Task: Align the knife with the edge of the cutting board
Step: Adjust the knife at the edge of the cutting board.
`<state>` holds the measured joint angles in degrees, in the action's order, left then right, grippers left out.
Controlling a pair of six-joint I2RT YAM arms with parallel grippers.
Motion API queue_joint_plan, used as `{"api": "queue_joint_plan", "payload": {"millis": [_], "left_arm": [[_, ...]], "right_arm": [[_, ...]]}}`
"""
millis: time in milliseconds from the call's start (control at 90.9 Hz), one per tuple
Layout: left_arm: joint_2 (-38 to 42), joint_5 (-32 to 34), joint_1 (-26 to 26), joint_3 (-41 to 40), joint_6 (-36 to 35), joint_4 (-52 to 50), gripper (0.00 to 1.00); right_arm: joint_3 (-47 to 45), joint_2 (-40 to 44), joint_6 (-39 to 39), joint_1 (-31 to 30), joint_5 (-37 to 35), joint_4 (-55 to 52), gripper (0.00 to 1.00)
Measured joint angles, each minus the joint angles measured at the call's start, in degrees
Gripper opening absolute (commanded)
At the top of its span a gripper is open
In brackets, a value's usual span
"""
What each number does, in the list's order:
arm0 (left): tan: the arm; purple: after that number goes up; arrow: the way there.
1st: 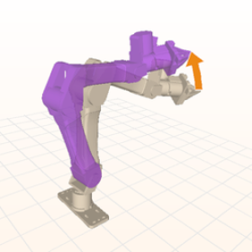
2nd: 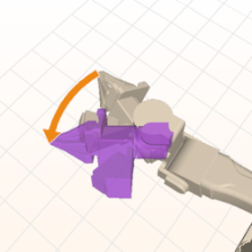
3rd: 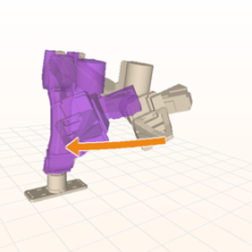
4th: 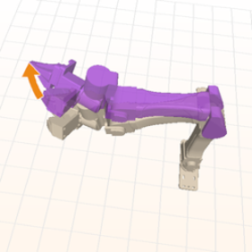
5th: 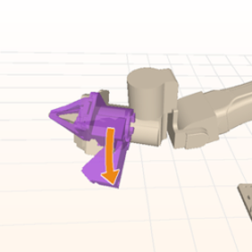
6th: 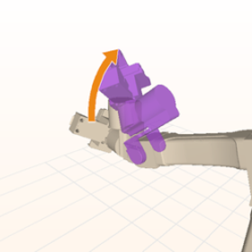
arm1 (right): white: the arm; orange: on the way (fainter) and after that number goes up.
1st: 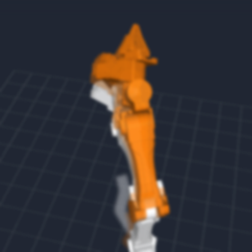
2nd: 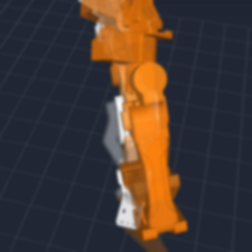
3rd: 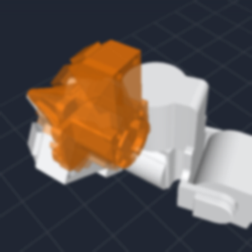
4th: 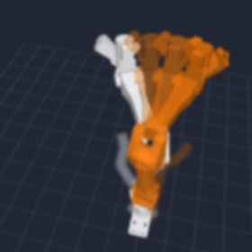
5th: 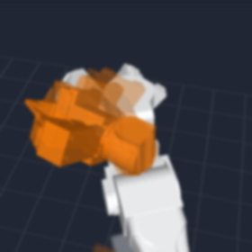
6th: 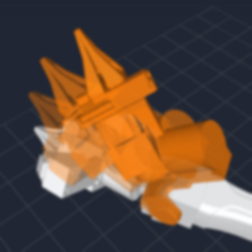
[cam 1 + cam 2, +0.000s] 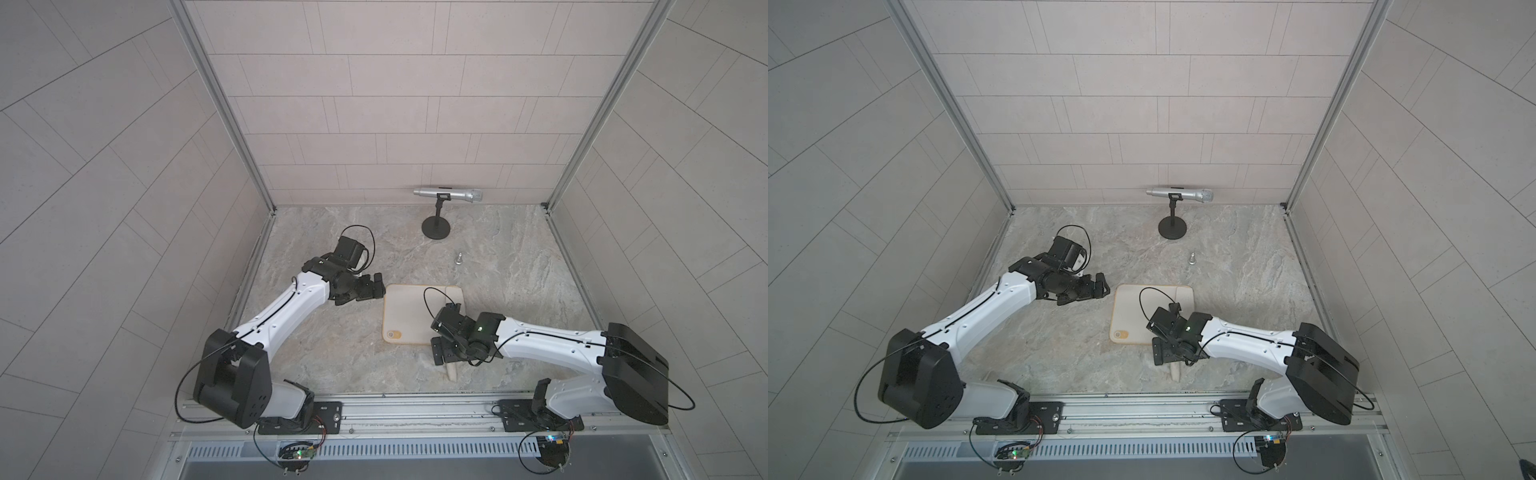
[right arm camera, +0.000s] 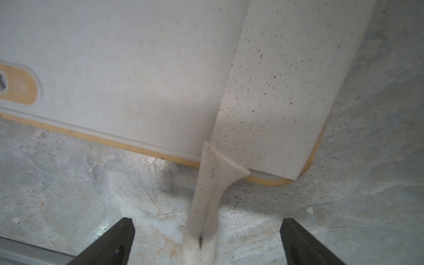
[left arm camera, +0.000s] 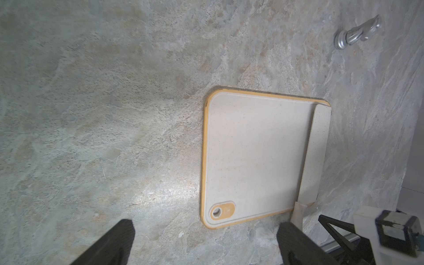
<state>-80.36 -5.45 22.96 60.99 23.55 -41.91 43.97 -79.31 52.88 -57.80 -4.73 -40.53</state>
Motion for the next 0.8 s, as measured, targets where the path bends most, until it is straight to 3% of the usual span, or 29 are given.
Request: {"api": "queue_joint_plan", "payload": {"millis": [803], "left_arm": [[0.00,0.46,0.00,0.00,0.00,-0.02,1.00]], "right_arm": [[-4.81,0.17,0.50,0.02,0.83,3.06,1.00]]}}
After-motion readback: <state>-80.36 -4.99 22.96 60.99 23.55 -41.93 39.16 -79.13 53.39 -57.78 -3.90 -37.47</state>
